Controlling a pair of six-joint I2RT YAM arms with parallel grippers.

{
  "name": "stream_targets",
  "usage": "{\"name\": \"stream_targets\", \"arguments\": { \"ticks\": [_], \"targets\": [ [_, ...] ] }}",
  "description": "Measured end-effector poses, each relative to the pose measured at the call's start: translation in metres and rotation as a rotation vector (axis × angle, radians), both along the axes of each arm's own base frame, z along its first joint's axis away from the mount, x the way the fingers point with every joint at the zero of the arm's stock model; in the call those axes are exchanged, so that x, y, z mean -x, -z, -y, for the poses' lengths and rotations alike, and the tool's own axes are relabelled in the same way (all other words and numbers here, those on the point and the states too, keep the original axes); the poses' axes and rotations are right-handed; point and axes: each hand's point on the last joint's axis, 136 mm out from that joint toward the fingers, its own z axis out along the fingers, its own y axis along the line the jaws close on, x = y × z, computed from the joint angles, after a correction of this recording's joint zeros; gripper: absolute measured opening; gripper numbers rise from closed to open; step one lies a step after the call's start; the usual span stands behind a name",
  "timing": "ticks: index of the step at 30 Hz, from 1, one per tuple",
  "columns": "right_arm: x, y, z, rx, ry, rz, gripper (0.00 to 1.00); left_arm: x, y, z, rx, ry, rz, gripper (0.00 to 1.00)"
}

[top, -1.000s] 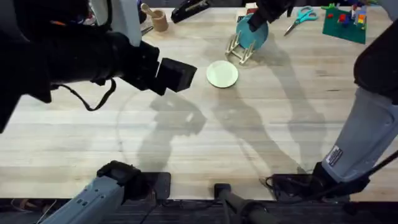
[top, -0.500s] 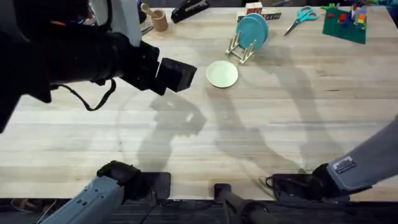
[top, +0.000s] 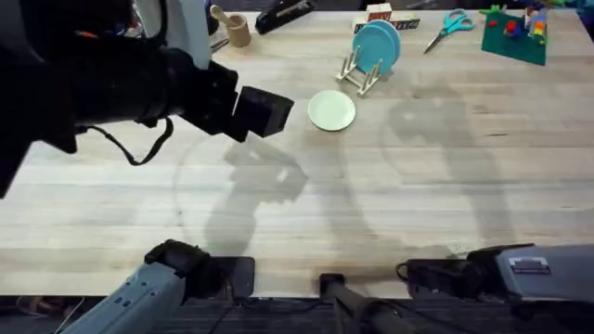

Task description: Pick up the plates from the table one by one and place each into a slot on the dish rack.

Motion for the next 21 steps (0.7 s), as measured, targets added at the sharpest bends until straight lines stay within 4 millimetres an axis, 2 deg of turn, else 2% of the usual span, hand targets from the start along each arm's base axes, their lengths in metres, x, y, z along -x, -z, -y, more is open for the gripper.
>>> {"name": "stream_targets", "arguments": {
  "ticks": [2,3,11,19,21],
  "targets": [
    [0.014,0.003,0.006,-0.005,0.019,-0.004,0.995,0.000,0.000,0.000,0.000,0.000,0.000,0.993],
    [0.035,0.018,0.012,-0.016,0.046,-0.044,0.995,0.000,0.000,0.000,0.000,0.000,0.000,0.993],
    [0.073,0.075,0.016,-0.056,0.124,-0.179,0.996,0.000,0.000,0.000,0.000,0.000,0.000,0.993],
    [0.100,0.098,0.019,-0.116,0.212,-0.208,0.997,0.001,0.000,0.002,0.009,0.008,-0.002,0.987],
    [0.107,0.103,0.020,-0.127,0.230,-0.218,0.996,0.001,-0.001,0.003,0.013,0.012,-0.003,0.880]
  ]
}}
